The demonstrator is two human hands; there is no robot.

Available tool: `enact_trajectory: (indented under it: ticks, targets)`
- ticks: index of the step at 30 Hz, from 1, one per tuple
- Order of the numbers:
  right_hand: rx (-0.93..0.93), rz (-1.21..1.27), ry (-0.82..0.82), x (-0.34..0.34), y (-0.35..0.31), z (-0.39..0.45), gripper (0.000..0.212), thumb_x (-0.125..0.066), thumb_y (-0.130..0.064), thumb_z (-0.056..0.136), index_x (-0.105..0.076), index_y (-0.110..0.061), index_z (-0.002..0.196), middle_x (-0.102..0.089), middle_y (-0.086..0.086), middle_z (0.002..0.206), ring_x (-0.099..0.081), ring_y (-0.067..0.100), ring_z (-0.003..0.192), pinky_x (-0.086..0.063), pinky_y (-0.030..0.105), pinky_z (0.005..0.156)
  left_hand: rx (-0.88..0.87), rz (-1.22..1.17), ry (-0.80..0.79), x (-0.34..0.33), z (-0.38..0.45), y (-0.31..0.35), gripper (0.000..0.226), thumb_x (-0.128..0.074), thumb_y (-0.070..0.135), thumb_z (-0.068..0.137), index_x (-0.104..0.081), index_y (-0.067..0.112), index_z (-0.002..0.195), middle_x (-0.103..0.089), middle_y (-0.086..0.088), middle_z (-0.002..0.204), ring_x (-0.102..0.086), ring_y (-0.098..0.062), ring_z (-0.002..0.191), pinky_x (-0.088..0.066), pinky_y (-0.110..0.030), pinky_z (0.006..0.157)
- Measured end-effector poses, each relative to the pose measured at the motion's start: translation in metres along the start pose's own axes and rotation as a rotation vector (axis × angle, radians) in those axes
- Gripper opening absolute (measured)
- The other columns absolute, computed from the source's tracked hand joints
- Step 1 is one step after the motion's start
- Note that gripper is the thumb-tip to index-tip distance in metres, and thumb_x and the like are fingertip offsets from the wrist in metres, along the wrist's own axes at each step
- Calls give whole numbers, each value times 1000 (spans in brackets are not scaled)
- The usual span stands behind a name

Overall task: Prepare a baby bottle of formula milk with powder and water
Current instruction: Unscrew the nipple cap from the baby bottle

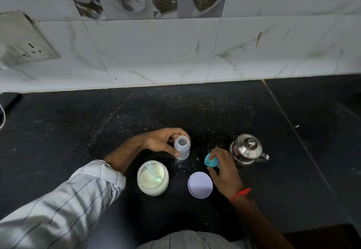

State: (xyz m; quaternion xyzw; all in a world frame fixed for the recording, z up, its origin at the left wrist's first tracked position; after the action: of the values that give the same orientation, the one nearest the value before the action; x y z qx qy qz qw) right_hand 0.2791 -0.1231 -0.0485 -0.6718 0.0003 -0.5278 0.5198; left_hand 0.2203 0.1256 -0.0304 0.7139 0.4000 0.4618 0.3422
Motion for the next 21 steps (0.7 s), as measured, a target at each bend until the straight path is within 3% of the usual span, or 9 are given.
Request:
enact_trajectory:
  ticks: [6,9,15,18,21]
  targets:
    - [-68,-101,-30,-11,7,3,56,-77,3,74,-62,-18,124,-57,5,130,-54,29,116,-47,46,103,17,-24,-7,0,0,-1,66,-85,2,82,-58,20,140,-63,-2,141,-60,-19,132,-48,-41,115]
    - [-112,-172,-139,-16,6,5,63,-77,-11,81,-55,-23,138,-47,4,143,-43,29,131,-35,42,109,52,-28,-30,-2,-4,-5,76,-83,2,83,-51,23,149,-60,3,146,-56,-14,137,-45,-37,117]
    - [-32,-265,-185,-15,-7,13,74,-70,-40,83,-39,-32,150,-30,0,153,-24,25,144,-26,46,120,127,-116,-20,1,-23,-15,93,-71,-15,87,-29,23,162,-46,5,161,-41,-12,150,-31,-38,125]
    - [13,-256,-185,-13,-22,20,77,-62,-44,81,-35,-32,153,-32,1,153,-26,28,144,-27,50,119,125,-162,92,8,-44,-14,86,-52,-27,91,-34,23,159,-46,6,160,-43,-15,149,-35,-39,124]
    - [79,-240,-73,-11,-40,34,78,-56,-52,80,-38,-26,152,-44,3,146,-37,28,137,-31,49,116,131,-189,366,12,-80,-23,83,-40,-30,91,-41,24,154,-53,6,154,-53,-16,141,-40,-44,121]
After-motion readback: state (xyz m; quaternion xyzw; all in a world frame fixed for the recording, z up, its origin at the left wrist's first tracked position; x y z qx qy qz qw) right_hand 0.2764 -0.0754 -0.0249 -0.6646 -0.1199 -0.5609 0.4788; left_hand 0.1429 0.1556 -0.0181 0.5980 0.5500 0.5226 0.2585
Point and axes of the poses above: each hand's wrist, its own z-axis towards the middle knuckle, its own x-axis out of the back of the hand, y = z × x, the point moved 5 cm from there along z, towards the middle knuckle
